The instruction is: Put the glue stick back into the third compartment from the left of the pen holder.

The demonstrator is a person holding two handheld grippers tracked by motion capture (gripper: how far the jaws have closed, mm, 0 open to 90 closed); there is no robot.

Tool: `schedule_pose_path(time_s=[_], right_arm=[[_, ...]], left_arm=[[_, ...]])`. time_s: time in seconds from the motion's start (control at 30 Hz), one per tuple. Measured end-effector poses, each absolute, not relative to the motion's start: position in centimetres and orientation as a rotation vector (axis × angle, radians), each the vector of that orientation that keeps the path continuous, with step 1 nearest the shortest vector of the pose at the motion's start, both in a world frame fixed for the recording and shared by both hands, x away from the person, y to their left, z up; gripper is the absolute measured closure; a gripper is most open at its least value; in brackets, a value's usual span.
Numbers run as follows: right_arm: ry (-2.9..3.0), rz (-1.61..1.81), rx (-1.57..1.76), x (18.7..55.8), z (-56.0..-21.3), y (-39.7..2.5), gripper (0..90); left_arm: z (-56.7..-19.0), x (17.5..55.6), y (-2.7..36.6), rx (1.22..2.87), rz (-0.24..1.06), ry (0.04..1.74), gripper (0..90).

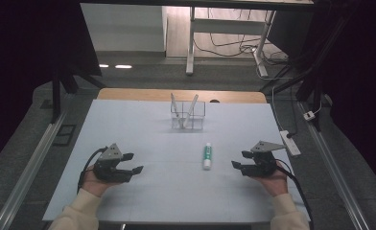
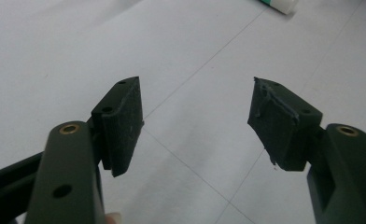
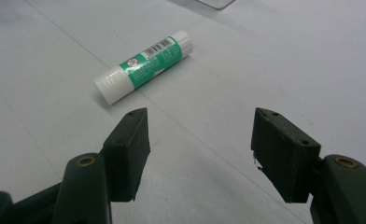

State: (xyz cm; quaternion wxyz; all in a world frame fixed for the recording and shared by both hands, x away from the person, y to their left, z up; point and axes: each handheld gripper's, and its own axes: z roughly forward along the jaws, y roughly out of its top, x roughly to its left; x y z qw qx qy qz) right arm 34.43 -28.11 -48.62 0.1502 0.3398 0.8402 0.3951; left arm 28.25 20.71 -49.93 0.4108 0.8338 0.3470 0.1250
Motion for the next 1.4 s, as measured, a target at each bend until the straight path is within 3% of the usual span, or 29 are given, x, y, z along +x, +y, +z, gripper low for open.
schedule_pose_path(time_s=[1.03, 1.4], right_arm=[[2.531, 0.935, 1.037, 36.9, -47.5, -19.0, 33.3], [2.529, 0.837, 1.088, 37.8, -48.5, -17.6, 32.7]], left_arm=[[-50.3, 28.4, 20.9, 2.113, 0.297, 0.886, 34.3], [-50.4, 28.4, 20.9, 2.117, 0.308, 0.884, 34.2]])
